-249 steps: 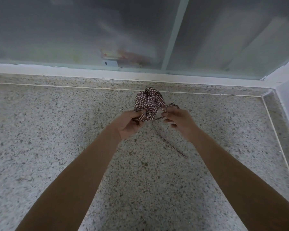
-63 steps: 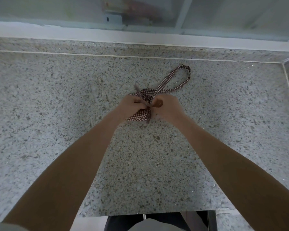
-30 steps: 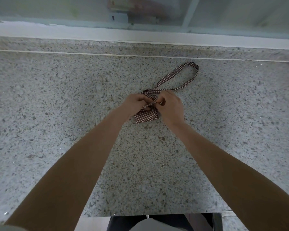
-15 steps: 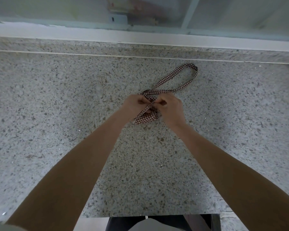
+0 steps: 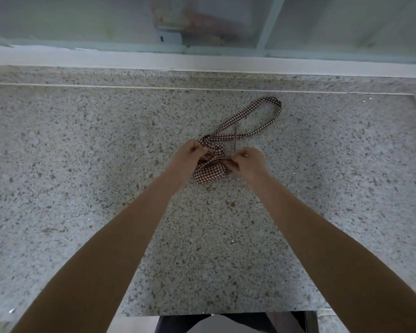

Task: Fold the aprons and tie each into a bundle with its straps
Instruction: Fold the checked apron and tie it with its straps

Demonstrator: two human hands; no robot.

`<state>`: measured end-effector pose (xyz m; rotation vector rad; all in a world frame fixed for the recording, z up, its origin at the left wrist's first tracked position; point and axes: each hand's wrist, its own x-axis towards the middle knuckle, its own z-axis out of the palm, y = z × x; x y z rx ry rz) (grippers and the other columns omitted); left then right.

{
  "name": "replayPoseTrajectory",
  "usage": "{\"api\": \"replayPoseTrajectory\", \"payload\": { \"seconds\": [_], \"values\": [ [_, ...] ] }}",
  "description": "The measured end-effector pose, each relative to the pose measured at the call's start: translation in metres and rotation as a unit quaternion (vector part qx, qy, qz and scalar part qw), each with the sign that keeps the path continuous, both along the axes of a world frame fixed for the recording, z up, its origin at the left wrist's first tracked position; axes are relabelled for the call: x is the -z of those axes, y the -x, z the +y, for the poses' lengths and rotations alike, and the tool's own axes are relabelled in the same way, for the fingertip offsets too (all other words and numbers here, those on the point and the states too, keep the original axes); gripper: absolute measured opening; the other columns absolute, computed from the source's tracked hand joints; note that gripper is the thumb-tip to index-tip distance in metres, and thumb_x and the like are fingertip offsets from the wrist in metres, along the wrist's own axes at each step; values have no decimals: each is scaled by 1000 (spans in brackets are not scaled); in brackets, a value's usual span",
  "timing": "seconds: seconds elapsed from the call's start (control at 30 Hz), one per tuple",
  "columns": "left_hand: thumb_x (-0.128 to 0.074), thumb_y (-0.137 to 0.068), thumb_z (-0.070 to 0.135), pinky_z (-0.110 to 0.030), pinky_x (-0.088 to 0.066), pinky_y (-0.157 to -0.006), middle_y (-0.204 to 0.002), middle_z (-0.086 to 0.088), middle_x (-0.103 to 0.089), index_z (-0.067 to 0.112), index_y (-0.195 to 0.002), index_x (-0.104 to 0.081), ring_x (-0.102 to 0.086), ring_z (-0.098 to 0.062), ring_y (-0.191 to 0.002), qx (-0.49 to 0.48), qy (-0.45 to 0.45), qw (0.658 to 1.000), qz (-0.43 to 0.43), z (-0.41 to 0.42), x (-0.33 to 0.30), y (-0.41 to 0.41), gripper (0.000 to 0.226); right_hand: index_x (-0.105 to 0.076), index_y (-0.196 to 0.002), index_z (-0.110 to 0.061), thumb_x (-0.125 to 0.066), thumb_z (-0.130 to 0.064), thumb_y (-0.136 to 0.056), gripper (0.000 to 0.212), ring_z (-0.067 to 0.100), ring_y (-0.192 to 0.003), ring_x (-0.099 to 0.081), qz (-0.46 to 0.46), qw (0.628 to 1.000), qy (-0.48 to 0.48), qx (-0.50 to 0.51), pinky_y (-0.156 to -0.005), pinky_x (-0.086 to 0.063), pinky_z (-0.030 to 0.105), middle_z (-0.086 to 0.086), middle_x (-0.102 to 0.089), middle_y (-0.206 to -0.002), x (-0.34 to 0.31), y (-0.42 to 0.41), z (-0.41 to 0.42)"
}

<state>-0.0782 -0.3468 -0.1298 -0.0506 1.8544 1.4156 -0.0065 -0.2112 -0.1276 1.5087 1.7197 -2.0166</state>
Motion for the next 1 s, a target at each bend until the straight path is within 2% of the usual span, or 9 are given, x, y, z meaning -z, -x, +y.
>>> {"api": "replayPoseTrajectory", "payload": {
  "seconds": [0.17,0.33,0.43,0.53,0.67,0.77,0.87,0.93,1.0],
  "values": [
    [-34,-100,10,-26,-43,-64,-84,3,-69,16,-76,-38,-64,-6,-73,-53,14,998,6,4,4,-8,24,-44,-81,-8,-45,4,-95,18,12,-57,-66,-21,1000,-7,18,-57,-57,23,11,-60,-78,0,2,-1],
    [-30,-101,18,-29,-33,-54,-94,-19,-65,18,-77,-35,-63,-23,-79,-28,76,996,44,7,7,-3,24,-44,-81,-9,-46,2,-95,18,7,-49,-63,-77,988,-119,-54,-58,-56,24,7,-62,-65,1,-9,2],
    [-32,-100,21,-29,-29,-53,-77,-10,-53,13,-84,-36,-49,-20,-65,42,135,984,113,4,5,-1,18,-42,-105,-13,-46,4,-93,21,5,-39,-57,-66,969,-199,-127,-39,-47,17,8,-61,-66,-7,-13,0],
    [-31,-101,23,-27,-33,-50,-93,-20,-65,22,-77,-33,-65,-36,-86,51,91,991,86,3,11,4,23,-49,-115,-15,-49,5,-92,31,10,-52,-64,-16,945,-249,-211,-51,-55,22,10,-66,-69,-12,-16,6],
    [-29,-101,23,-28,-34,-48,-94,-19,-65,23,-80,-34,-64,-37,-88,46,101,989,93,4,10,4,22,-68,-89,1,-60,-9,-90,13,20,-73,-68,-50,886,-257,-384,-79,-57,34,14,-71,-83,-23,-18,22],
    [-30,-101,22,-25,-38,-59,-84,-5,-57,21,-85,-40,-57,-26,-85,58,144,977,149,2,4,-1,19,-69,-83,1,-62,-11,-90,15,23,-74,-68,-60,875,-267,-400,-78,-57,35,13,-70,-78,-28,-19,29],
    [-29,-102,20,-21,-35,-48,-95,-13,-64,23,-75,-32,-65,-28,-89,43,127,983,123,2,1,-2,27,-69,-80,2,-62,-12,-89,18,21,-71,-66,-95,863,-294,-400,-72,-55,30,8,-67,-72,-22,-21,32],
    [-29,-102,18,-18,-39,-44,-92,-12,-67,19,-78,-33,-67,-22,-79,48,121,983,127,2,-3,-4,25,-71,-86,0,-63,-14,-89,16,16,-75,-60,-113,849,-315,-410,-68,-49,25,8,-65,-82,-19,-23,32],
    [-32,-101,16,-26,-48,-57,-89,-11,-68,14,-85,-36,-67,-21,-78,72,106,981,148,1,-10,-7,17,-73,-93,-12,-64,-21,-88,13,17,-94,-51,-131,809,-383,-426,-73,-44,27,8,-55,-106,-23,-24,30]
  ]
}}
